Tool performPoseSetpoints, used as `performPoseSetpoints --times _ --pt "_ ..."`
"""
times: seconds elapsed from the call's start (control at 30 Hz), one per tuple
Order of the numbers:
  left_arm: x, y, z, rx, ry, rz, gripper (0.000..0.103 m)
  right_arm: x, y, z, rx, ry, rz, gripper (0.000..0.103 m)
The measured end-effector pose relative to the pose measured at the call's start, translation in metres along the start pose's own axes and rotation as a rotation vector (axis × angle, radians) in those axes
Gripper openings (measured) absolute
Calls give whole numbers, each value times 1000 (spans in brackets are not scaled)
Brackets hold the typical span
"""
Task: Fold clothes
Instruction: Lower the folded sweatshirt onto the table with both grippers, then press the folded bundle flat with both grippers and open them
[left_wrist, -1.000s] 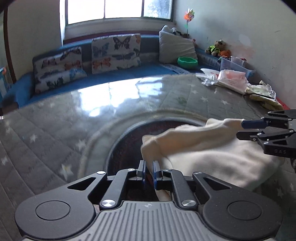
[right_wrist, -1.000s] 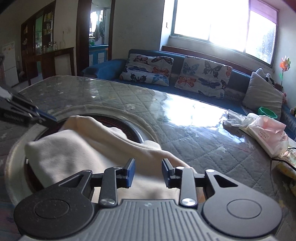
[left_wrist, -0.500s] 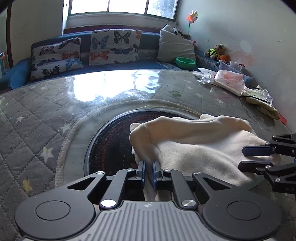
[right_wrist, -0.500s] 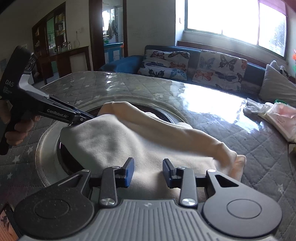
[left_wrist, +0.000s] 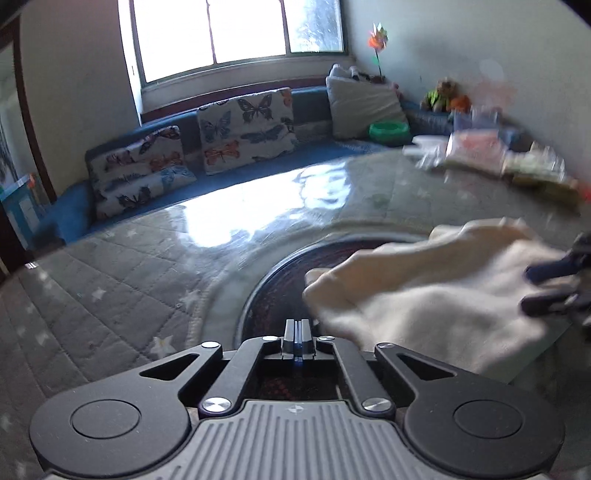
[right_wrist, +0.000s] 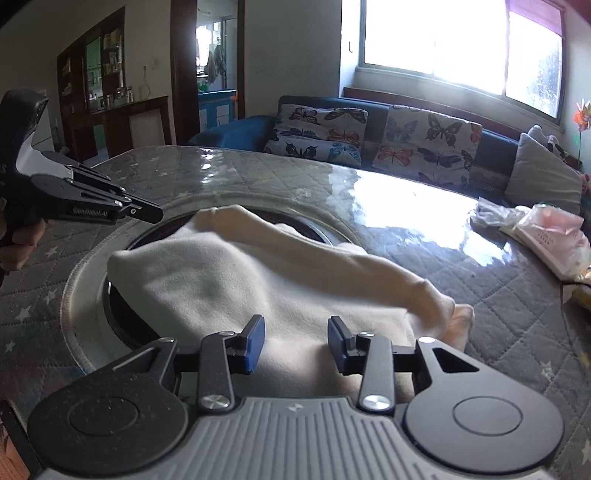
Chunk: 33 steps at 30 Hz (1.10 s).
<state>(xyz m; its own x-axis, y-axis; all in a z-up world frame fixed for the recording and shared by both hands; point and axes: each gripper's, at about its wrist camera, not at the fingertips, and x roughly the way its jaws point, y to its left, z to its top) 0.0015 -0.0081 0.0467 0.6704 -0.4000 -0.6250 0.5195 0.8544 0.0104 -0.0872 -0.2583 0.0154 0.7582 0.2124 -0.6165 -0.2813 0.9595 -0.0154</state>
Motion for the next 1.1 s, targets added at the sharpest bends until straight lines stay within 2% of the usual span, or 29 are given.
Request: performPoseSetpoints --times 0.1,0.17,0.27,0.4,0.57,0.73,0.87,1.0,1.1 --pt "-11 -11 5 -8 -31 -80 0 2 5 11 -7 -15 25 37" --pt "-8 -23 4 15 -23 -114 0 6 9 17 -5 -25 42 36" --pt "4 -38 -3 54 18 -124 0 15 15 19 8 -17 73 35" --pt "20 -41 -19 97 77 -93 0 27 26 10 -24 26 90 32" --pt "9 -41 -13 79 56 -124 2 7 26 8 -32 -8 88 32" --pt "5 -59 5 67 9 -193 3 -16 11 1 25 -34 38 32" --pt "22 -75 2 82 37 -207 3 -27 -7 -12 103 -28 -13 32" --pt "33 -74 -5 86 62 -203 3 -28 -22 -27 150 11 -23 31" --pt "28 -67 -1 58 61 -221 4 -34 -24 -19 137 8 -17 31"
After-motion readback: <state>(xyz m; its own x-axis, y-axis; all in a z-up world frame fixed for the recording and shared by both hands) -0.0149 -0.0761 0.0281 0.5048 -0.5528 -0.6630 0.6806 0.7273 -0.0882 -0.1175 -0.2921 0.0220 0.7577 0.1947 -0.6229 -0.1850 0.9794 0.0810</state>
